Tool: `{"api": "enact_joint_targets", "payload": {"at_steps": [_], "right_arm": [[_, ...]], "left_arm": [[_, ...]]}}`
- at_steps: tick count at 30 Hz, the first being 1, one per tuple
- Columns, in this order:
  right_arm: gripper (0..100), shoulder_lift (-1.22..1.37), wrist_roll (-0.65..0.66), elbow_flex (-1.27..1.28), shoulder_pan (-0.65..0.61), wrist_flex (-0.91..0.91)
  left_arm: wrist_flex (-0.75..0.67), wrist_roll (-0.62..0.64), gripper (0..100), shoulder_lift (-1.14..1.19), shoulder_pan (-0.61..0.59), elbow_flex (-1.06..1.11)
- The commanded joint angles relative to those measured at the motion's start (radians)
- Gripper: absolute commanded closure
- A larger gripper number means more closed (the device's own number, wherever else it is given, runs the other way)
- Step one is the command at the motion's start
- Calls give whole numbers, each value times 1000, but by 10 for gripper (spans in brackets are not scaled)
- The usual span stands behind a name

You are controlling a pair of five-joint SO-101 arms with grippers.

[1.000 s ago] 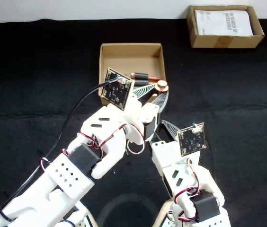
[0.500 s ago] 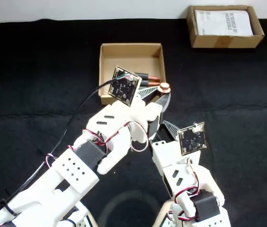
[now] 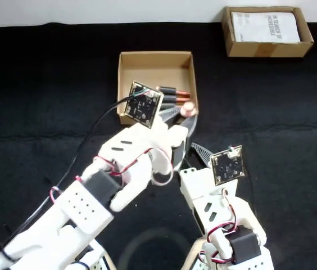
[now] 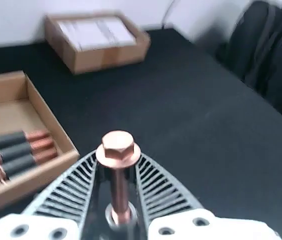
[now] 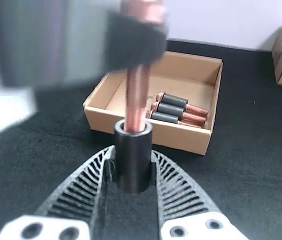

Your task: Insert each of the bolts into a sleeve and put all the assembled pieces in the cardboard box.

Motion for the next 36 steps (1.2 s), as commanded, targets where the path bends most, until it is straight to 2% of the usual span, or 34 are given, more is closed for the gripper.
{"api": "enact_joint_targets", "payload": {"at_steps": [1,3,7,12,16,21,24,28,34,36], "right_arm": [[991,2,-3,-31,16,-12],[991,2,-2,-33,16,-12],[991,2,-2,-33,16,-12],[991,2,-2,-33,28,-10],[991,2,-2,-33,45,-10],[991,2,12,-33,59,-10],[991,2,49,-47,62,-7],[991,4,55,-94,81,-10],[991,35,55,-150,81,-12],[991,102,55,-205,81,-12]], "left_arm": [[98,-77,989,-76,31,-19],[158,-124,957,-87,47,-16],[267,-89,845,-91,50,-25],[454,-112,800,-91,53,-99],[608,-264,804,-93,47,-170],[776,-365,805,-163,25,-216],[819,-448,835,-248,25,-211],[835,-523,994,-383,25,-177],[836,-560,992,-624,21,-21],[832,-560,991,-717,-22,45]]}}
